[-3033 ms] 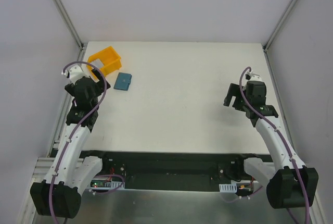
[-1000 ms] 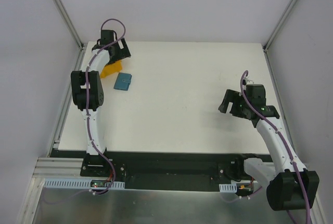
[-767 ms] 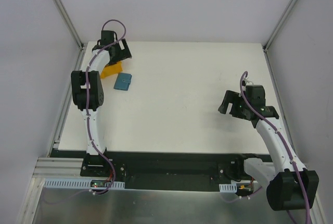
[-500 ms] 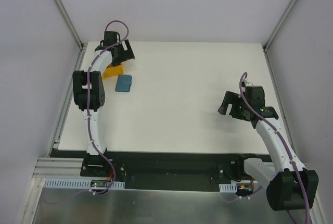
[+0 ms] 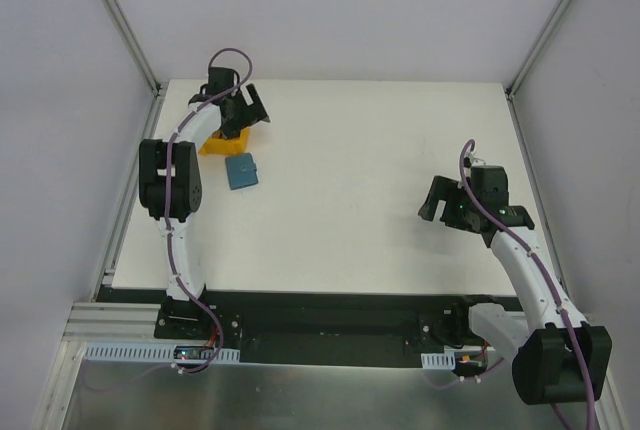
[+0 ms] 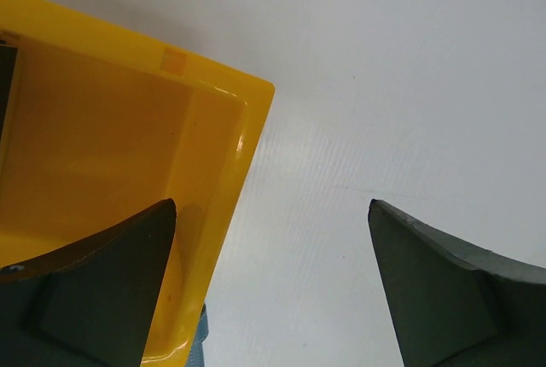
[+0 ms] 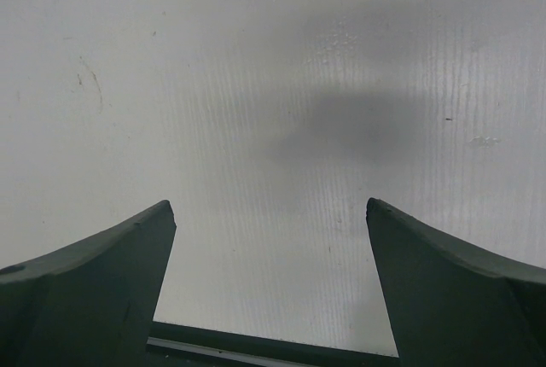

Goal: Put the credit cards into the card holder
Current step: Move the storage box to the center of the board.

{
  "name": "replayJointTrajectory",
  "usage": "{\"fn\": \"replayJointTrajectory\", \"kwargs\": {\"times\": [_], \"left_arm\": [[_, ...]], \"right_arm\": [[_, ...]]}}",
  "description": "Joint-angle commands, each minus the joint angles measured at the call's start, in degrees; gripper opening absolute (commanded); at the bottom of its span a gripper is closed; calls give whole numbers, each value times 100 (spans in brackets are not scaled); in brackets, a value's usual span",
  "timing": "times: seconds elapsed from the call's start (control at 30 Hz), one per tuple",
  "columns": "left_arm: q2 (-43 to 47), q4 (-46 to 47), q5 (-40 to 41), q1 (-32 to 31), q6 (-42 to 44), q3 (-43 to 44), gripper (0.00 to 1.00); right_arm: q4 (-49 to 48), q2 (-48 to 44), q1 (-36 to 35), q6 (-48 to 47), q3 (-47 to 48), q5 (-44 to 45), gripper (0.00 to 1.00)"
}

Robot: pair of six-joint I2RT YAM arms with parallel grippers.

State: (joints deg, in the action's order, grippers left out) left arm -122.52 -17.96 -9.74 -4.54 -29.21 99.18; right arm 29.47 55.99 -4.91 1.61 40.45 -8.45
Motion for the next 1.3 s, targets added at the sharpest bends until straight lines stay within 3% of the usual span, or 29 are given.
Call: {"fn": "replayJointTrajectory", "kwargs": {"times": [0.0, 0.4, 0.87, 1.27], "left_arm": [[527, -68, -265, -267, -365, -232, 93], [1098, 29, -327, -1128, -1024, -882, 93], [1169, 556, -881, -1954, -1719, -1532, 94], [1064, 890, -1013, -2771, -2159, -1331, 93]], "right_arm": [[-126, -26, -10, 129, -54, -113, 96], [-196, -9, -2, 261, -160, -210, 96], [-521, 17, -1, 683, -406, -561, 96], [-943, 149, -2, 1140, -590, -895, 96]]}}
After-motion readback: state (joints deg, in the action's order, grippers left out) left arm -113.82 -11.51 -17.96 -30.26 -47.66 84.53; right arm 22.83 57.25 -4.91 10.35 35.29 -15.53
